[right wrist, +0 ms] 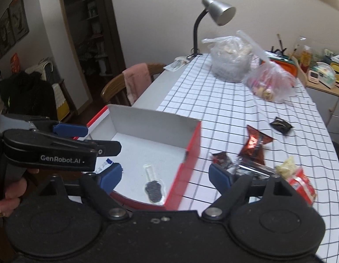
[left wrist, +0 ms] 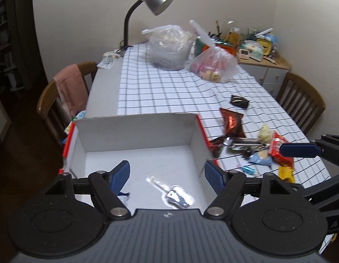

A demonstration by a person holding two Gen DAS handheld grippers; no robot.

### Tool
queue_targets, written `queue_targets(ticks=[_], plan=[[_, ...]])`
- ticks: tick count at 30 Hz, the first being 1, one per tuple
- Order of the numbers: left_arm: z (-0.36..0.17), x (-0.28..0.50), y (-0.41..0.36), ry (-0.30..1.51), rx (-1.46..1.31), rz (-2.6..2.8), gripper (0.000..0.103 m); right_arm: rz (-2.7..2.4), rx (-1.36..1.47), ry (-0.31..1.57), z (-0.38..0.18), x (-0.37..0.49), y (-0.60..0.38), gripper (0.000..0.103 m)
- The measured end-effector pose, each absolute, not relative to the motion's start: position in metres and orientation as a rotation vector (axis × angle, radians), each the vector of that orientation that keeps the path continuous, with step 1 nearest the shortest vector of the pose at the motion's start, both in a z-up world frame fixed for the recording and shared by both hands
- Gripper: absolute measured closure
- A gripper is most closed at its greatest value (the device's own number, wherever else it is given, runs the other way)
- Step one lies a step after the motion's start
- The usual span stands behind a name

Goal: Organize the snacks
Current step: 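Withdraw both grippers from the box back toward the snacks, then grasp the blue wrapped candy with the left gripper while the right grasps the yellow snack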

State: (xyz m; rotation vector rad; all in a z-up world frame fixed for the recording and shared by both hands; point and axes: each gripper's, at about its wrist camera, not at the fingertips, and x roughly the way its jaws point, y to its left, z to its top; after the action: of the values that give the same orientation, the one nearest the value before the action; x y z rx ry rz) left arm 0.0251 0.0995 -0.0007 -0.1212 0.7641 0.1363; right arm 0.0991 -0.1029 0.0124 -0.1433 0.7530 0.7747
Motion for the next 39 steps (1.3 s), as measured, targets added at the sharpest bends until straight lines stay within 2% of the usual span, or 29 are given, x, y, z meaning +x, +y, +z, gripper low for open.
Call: queue_targets(ticks=[4,7,11,28,36,39], plan=[[0.0,0.027,0.078,0.75,-0.108,0.121,0.024,0.77,-0.12,0.743,0.013,0.104,-0.126,0.015],[-0.001,0.031,0.062,0.75,-0.11,0.11,0.024,0.769,-0.107,0.726,0.012,0.107,-0.146,0.002],[-0.005,0.039,0.04,0.761,-0.12,0.103,0.021,0.763,-0.107,0.728,0.009,0.114,-0.173,0.002],[-0.057,0.103,-0.051,0.912,-0.171,0.074,0.021,0.682,-0.211,0.849,-0.051,0.164,-0.27,0.002],[-0.095,0.148,-0.058,1.031,-0.265,0.165,0.021,0.651,-0.169,0.953,-0.091,0.192,-0.281,0.002],[-0.104,0.162,-0.058,1.058,-0.285,0.195,0.021,0.659,-0.197,0.975,-0.102,0.201,-0.279,0.005]])
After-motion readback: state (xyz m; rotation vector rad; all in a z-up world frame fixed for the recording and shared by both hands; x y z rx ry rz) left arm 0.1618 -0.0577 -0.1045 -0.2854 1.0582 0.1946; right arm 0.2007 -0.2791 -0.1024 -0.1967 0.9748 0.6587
